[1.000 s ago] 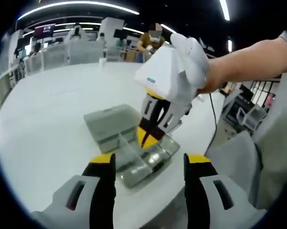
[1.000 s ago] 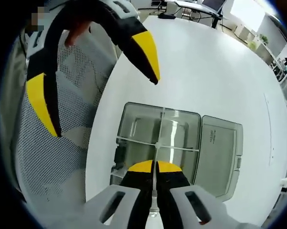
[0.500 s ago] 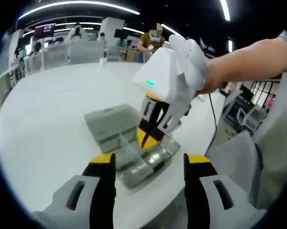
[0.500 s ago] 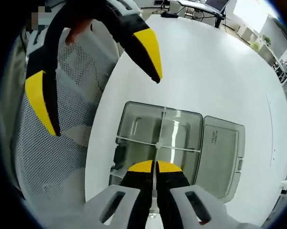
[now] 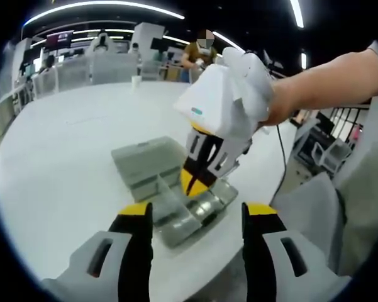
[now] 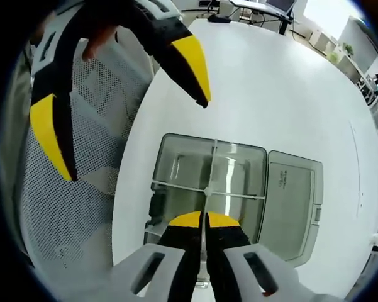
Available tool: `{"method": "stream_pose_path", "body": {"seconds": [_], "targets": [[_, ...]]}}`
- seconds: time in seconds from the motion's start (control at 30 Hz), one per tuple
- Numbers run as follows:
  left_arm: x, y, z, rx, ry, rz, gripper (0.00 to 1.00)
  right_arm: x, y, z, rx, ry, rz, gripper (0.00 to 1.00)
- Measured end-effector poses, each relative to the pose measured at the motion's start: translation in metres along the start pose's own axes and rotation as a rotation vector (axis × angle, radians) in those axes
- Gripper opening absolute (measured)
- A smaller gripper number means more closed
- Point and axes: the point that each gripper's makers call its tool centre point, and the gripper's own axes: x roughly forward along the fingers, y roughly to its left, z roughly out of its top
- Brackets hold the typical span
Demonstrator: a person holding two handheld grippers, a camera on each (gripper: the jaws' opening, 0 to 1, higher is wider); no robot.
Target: Insert the divider into the dual guide fixture by aligning both edges with the guide slots and pushing it downward to the bottom, including one-sided entry, uneven engagement, binding, and posture correction.
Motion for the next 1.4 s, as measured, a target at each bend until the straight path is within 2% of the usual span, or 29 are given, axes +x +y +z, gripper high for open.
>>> {"method": "stream_pose_path", "body": {"seconds": [1.03, 1.37, 1.4], "targets": [[-0.0032, -0.0001, -0.0010, 0.000, 0.005, 0.004, 0.55, 0.0088, 0.0016, -0.0027, 0.097, 0.009, -0.041, 0.00], [-0.0041, 0.0012, -0.0033, 0.002, 0.012, 0.006, 0.55, 0.0076, -0.0028, -0.0023, 0.138, -0.033, -0.063, 0.00], [-0.0041, 0.0012, -0.0034, 0.002, 0.012, 0.006, 0.55, 0.0072, -0.0035, -0.0021, 0.139, -0.035, -0.066, 0.02]]}}
